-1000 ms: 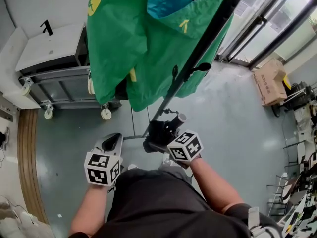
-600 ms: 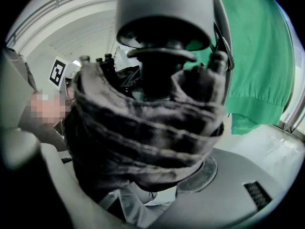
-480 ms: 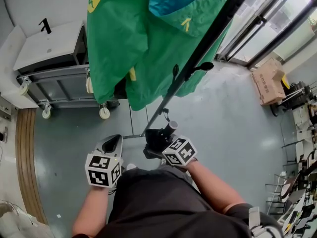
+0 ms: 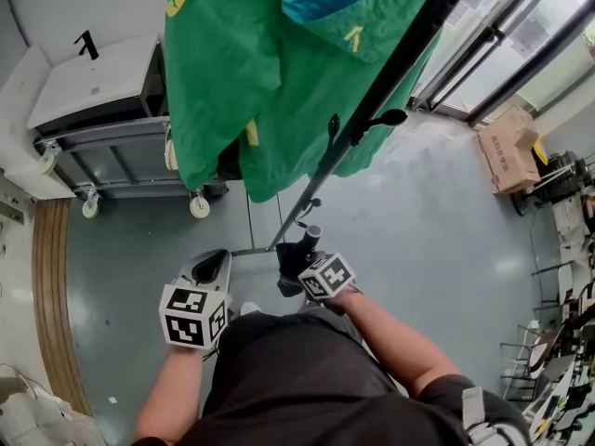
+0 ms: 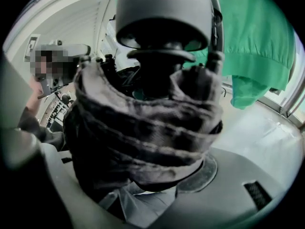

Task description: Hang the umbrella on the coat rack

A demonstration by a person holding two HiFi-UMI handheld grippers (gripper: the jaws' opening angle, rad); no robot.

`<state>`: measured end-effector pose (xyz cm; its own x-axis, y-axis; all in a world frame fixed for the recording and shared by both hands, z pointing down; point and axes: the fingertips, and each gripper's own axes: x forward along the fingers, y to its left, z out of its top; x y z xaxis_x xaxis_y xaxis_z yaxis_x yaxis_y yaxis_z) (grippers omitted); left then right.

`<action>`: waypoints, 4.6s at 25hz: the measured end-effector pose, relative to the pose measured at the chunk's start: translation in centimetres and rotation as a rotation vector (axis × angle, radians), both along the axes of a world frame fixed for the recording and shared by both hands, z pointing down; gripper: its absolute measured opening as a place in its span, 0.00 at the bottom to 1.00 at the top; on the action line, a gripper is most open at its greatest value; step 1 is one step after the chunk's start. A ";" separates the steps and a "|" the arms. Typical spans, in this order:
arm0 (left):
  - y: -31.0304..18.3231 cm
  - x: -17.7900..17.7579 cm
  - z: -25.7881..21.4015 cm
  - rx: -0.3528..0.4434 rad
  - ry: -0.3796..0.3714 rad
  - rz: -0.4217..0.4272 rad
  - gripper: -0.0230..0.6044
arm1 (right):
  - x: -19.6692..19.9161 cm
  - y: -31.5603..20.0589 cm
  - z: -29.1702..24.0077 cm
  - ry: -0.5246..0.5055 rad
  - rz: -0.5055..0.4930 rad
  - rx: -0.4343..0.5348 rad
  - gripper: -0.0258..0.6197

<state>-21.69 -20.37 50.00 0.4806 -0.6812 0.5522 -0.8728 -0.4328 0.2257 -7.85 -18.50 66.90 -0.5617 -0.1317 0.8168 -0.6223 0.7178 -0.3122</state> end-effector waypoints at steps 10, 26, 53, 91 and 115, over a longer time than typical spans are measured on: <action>1.7 -3.6 0.7 -0.038 -0.032 -0.087 0.06 | 2.0 -2.9 10.0 0.087 0.219 -0.106 0.46; 3.8 -5.7 1.8 -0.091 -0.099 -0.135 0.06 | 2.2 -8.5 14.5 0.185 0.272 0.028 0.49; 2.2 -1.4 0.1 -0.021 -0.056 0.011 0.06 | 4.1 -8.2 7.7 0.098 0.337 0.066 0.49; 2.8 14.4 -5.0 0.102 0.029 0.033 0.06 | 12.7 -1.7 -22.4 -0.419 0.259 0.480 0.06; 3.2 15.7 -5.1 0.107 0.000 -0.032 0.06 | 13.6 -0.1 -22.3 -0.467 0.221 0.449 0.05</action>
<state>-6.02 -17.13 44.89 0.4580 -0.7514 0.4750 -0.8864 -0.4267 0.1798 5.73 -18.56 44.56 -0.7632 -0.5528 0.3345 -0.6411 0.7123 -0.2855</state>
